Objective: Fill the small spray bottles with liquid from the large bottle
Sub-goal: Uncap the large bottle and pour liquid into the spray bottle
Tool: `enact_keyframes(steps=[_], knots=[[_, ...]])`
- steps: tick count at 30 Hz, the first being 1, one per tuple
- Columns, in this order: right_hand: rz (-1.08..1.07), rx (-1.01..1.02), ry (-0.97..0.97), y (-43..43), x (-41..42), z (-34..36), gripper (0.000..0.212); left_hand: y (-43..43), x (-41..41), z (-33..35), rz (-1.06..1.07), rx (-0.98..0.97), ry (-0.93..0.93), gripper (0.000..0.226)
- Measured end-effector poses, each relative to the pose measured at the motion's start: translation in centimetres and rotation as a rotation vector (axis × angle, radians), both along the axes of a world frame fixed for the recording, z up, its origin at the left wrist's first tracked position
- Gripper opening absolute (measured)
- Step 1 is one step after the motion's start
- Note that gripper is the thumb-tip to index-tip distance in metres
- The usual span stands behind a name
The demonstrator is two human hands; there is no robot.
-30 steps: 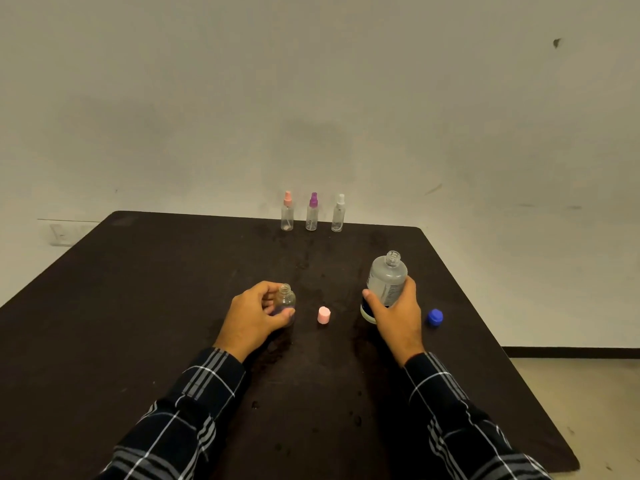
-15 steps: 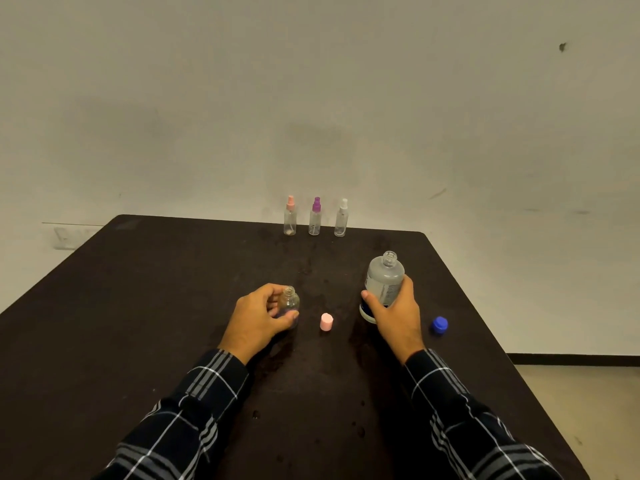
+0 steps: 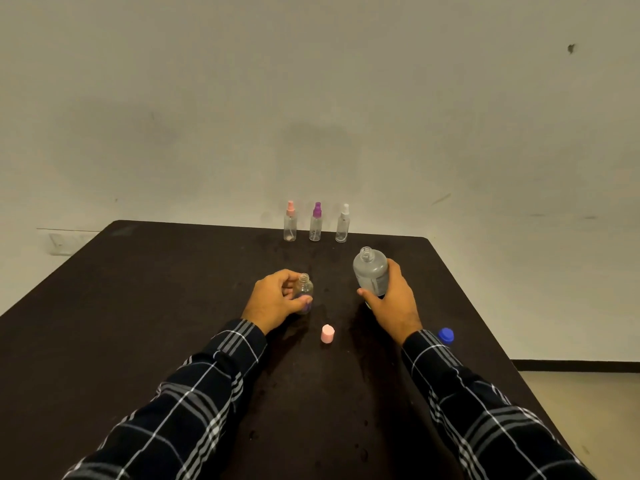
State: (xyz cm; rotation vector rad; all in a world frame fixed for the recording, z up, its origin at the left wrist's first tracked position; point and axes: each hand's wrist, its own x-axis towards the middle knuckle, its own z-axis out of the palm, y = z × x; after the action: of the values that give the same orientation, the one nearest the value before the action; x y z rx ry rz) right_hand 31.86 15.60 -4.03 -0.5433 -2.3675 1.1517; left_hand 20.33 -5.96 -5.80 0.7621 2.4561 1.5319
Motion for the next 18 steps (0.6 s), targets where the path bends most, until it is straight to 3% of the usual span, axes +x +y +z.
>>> enact_keyframes(steps=[18], knots=[[0.046, 0.314, -0.111, -0.3, -2.5, -0.9, 0.073, 0.6, -0.2, -0.6, 0.030, 0.024, -0.022, 0.043]])
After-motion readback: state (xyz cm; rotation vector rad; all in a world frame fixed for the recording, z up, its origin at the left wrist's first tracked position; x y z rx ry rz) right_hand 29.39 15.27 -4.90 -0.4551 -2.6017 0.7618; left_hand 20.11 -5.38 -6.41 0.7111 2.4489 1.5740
